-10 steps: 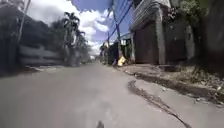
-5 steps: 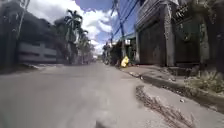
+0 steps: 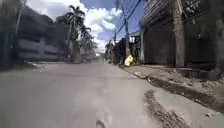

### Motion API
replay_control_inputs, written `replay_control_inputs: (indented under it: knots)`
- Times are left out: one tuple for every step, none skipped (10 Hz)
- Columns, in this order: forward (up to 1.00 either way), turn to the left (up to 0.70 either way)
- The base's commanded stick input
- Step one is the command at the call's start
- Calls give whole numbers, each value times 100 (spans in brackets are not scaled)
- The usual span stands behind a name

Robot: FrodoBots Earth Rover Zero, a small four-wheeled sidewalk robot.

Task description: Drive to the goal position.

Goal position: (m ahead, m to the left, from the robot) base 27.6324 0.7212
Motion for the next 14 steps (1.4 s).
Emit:
replay_control_inputs:
  knots:
    - [100,0]
    - [100,0]
    - [100,0]
    - [100,0]
    - [100,0]
    - [100,0]
    - [100,0]
    - [100,0]
    - [100,0]
    - [100,0]
    - [100,0]
    - [100,0]
    - [100,0]
    - [100,0]
